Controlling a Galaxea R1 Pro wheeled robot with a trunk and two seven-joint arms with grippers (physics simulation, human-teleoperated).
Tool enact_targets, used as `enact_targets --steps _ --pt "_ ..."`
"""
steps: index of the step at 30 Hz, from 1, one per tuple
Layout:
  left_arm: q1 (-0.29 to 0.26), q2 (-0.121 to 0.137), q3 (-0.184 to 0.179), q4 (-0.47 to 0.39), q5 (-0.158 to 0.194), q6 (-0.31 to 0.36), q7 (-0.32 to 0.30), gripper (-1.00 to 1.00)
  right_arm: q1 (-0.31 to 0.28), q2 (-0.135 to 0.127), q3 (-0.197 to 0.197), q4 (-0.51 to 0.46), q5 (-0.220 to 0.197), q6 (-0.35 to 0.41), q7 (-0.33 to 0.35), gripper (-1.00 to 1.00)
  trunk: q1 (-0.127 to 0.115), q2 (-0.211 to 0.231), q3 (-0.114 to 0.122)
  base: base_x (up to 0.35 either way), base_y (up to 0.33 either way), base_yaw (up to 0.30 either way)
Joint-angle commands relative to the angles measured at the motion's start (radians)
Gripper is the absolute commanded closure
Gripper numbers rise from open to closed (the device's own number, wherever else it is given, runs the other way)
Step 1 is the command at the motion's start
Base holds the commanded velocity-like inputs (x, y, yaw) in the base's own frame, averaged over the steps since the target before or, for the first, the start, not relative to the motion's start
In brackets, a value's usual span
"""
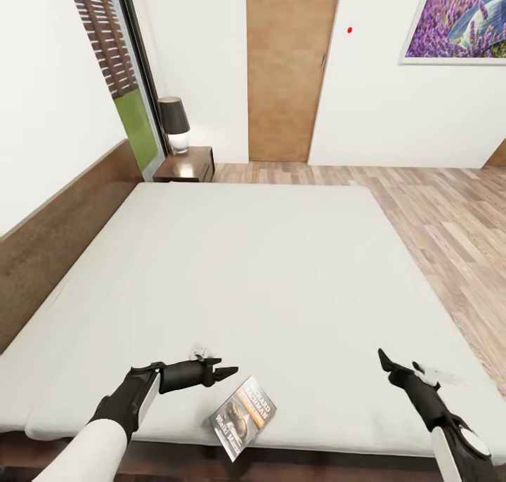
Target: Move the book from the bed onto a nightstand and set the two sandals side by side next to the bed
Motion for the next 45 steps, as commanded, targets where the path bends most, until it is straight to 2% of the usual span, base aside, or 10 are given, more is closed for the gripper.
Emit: enact_targets --steps 1,5,10,13,19,23,28,35,42,45 --pt "-0.001 -0.002 0.008 -0.001 -0.007 0.010 -0.007 -1.00 -0.001 0.000 0.026 0.000 -0.008 0.015 0.040 -1.00 -0.004 0.006 0.002 0.000 0.000 0.000" --pt "-0.001 -0.002 0.008 -0.001 -0.007 0.010 -0.007 -1.00 -0.001 -0.009 0.105 -0.002 -0.011 0.104 0.212 -1.00 -0.019 0.034 0.015 0.000 0.000 0.000" --pt "-0.001 -0.002 0.010 -0.001 -0.007 0.010 -0.007 -1.00 -0.001 -0.125 0.119 -0.003 -0.068 0.295 0.477 -1.00 -0.038 0.069 0.030 0.000 0.000 0.000" --pt "-0.001 -0.002 0.010 -0.001 -0.007 0.010 -0.007 -1.00 -0.001 -0.148 0.118 -0.022 -0.156 0.326 0.551 -1.00 -0.050 0.090 0.040 0.000 0.000 0.000" --pt "-0.001 -0.002 0.010 -0.001 -0.006 0.009 -0.007 -1.00 0.005 -0.187 0.120 -0.067 -0.251 0.405 0.600 -1.00 -0.057 0.104 0.046 0.000 0.000 0.000" --pt "-0.001 -0.002 0.010 -0.001 -0.005 0.008 -0.009 -1.00 0.008 -0.193 0.119 -0.058 -0.318 0.489 0.761 -1.00 -0.057 0.104 0.046 0.000 0.000 0.000" --pt "-0.001 -0.002 0.010 -0.001 0.001 0.005 -0.021 -1.00 0.011 -0.193 0.120 0.074 -0.332 0.522 0.847 -1.00 -0.057 0.104 0.046 0.000 0.000 0.000" --pt "-0.001 0.001 0.035 -0.009 0.063 0.010 -0.194 -1.00 0.011 -0.192 0.121 0.360 -0.326 0.513 0.890 -1.00 -0.057 0.104 0.046 0.000 0.000 0.000" --pt "-0.001 0.001 0.080 -0.010 0.072 0.014 -0.210 -1.00 0.011 -0.187 0.125 0.540 -0.319 0.509 0.947 -1.00 -0.057 0.104 0.046 0.000 0.000 0.000" --pt "-0.001 0.001 0.086 -0.011 0.072 0.015 -0.211 -1.00 0.011 -0.181 0.126 0.571 -0.264 0.509 0.949 -1.00 -0.057 0.104 0.046 0.000 0.000 0.000"
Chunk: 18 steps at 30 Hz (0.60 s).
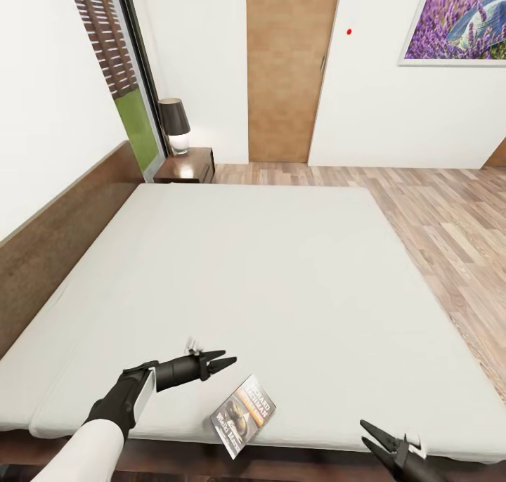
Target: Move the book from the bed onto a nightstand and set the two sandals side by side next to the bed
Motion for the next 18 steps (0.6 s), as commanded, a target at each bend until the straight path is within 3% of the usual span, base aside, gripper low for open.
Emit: enact_targets --steps 1,4,6,15,18 --pt "-0.001 -0.002 0.009 -0.001 -0.010 0.011 -0.007 -1.00 -0.001 0.001 -0.001 0.006 0.011 0.009 0.002 -1.00 0.000 -0.001 -0.001 0.000 0.000 0.000" --pt "-0.001 -0.002 0.010 -0.001 -0.010 0.011 -0.008 -1.00 -0.001 0.003 0.001 0.041 0.125 0.009 0.002 -1.00 0.000 -0.001 -0.001 0.000 0.000 0.000" --pt "-0.001 -0.002 0.010 -0.001 -0.010 0.011 -0.007 -1.00 -0.001 0.003 0.001 0.048 0.150 0.009 0.002 -1.00 0.000 -0.001 -0.001 0.000 0.000 0.000" --pt "-0.001 -0.003 0.009 -0.001 -0.010 0.011 -0.006 -1.00 -0.001 0.003 0.001 0.054 0.167 0.009 0.002 -1.00 0.000 -0.001 -0.001 0.000 0.000 0.000" --pt "-0.001 -0.003 0.009 -0.001 -0.010 0.011 -0.006 -1.00 -0.001 0.004 0.002 0.054 0.167 0.009 0.002 -1.00 0.012 -0.022 -0.011 0.000 0.000 0.000"
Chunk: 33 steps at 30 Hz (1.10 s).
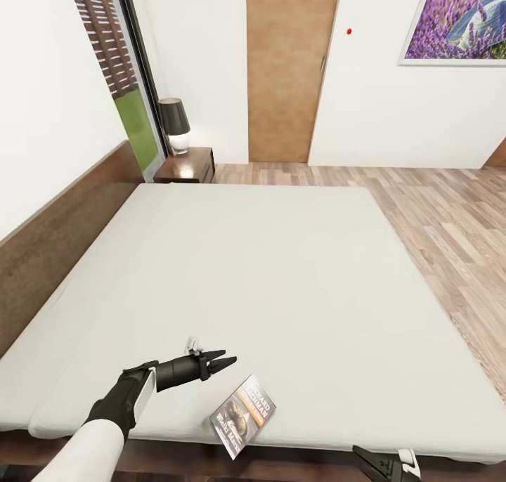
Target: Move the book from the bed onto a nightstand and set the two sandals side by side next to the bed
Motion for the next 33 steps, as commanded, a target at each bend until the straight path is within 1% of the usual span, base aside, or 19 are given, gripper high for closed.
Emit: enact_targets --steps 1,6,9,14,15,17,19,20,22,23,26,33 --pt "-0.001 -0.002 0.008 -0.001 -0.010 0.010 -0.007 -1.00 0.000 0.000 -0.001 0.000 -0.003 0.009 0.002 -1.00 0.004 -0.008 -0.004 0.000 0.000 0.000" --pt "-0.001 -0.002 0.009 -0.001 -0.010 0.010 -0.007 -1.00 0.000 0.000 0.000 0.000 -0.003 0.009 0.002 -1.00 0.023 -0.043 -0.020 0.000 0.000 0.000" --pt "-0.001 -0.002 0.008 -0.001 -0.010 0.010 -0.007 -1.00 0.000 0.000 0.000 0.002 0.004 0.009 0.001 -1.00 0.023 -0.043 -0.020 0.000 0.000 0.000" --pt "-0.001 -0.002 0.008 -0.001 -0.010 0.010 -0.007 -1.00 0.000 0.002 0.003 0.003 0.033 0.009 0.001 -1.00 0.023 -0.043 -0.020 0.000 0.000 0.000" --pt "-0.001 -0.002 0.008 -0.001 -0.010 0.010 -0.007 -1.00 0.000 0.008 0.003 0.003 0.040 0.009 0.001 -1.00 0.023 -0.043 -0.020 0.000 0.000 0.000" --pt "-0.001 -0.002 0.008 0.000 -0.010 0.010 -0.007 -1.00 0.000 0.037 0.005 0.002 0.060 0.009 0.001 -1.00 0.023 -0.043 -0.020 0.000 0.000 0.000" --pt "-0.001 -0.002 0.008 0.000 -0.010 0.010 -0.007 -1.00 0.000 0.068 0.014 0.001 0.110 0.009 0.000 -1.00 0.023 -0.043 -0.020 0.000 0.000 0.000" --pt "-0.001 -0.002 0.008 0.000 -0.010 0.010 -0.007 -1.00 0.000 0.084 0.022 0.000 0.154 0.009 0.000 -1.00 0.023 -0.043 -0.020 0.000 0.000 0.000" --pt "-0.001 -0.002 0.008 0.000 -0.010 0.010 -0.007 -1.00 0.000 0.100 0.028 -0.001 0.205 0.009 -0.001 -1.00 0.023 -0.043 -0.020 0.000 0.000 0.000" --pt "-0.001 -0.002 0.008 0.000 -0.010 0.010 -0.007 -1.00 0.000 0.104 0.029 -0.001 0.218 0.009 0.000 -1.00 0.023 -0.043 -0.020 0.000 0.000 0.000" --pt "-0.001 -0.002 0.007 0.001 -0.010 0.010 -0.007 -1.00 0.000 0.107 0.030 -0.001 0.228 0.009 0.000 -1.00 0.023 -0.043 -0.020 0.000 0.000 0.000" --pt "-0.001 -0.003 0.007 0.002 -0.010 0.010 -0.007 -1.00 0.000 0.108 0.031 0.000 0.232 0.009 -0.001 -1.00 0.023 -0.043 -0.020 0.000 0.000 0.000"
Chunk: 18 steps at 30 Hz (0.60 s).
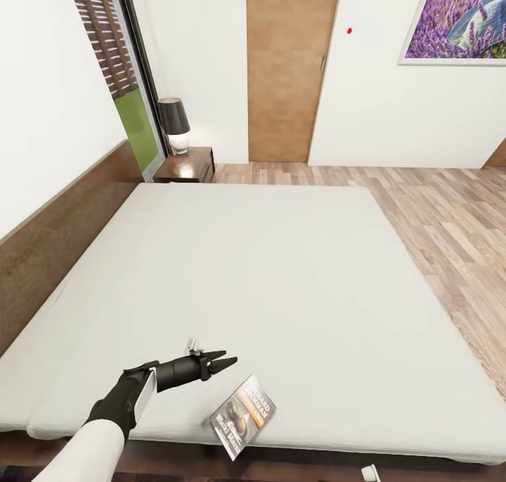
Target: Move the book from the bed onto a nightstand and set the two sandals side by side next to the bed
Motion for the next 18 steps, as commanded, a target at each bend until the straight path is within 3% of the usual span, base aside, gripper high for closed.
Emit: enact_targets --steps 1,10,18 --pt "-0.001 -0.002 0.008 -0.001 -0.010 0.010 -0.007 -1.00 0.000 0.000 -0.001 0.000 -0.003 0.009 0.002 -1.00 0.000 -0.001 -0.001 0.000 0.000 0.000" --pt "-0.001 -0.002 0.009 -0.001 -0.010 0.010 -0.007 -1.00 0.000 0.000 0.000 0.002 -0.001 0.009 0.001 -1.00 0.000 -0.001 -0.001 0.000 0.000 0.000" --pt "-0.001 -0.001 0.009 0.000 -0.010 0.010 -0.007 -1.00 0.000 0.000 0.000 0.002 -0.001 0.009 0.002 -1.00 0.019 -0.036 -0.017 0.000 0.000 0.000"
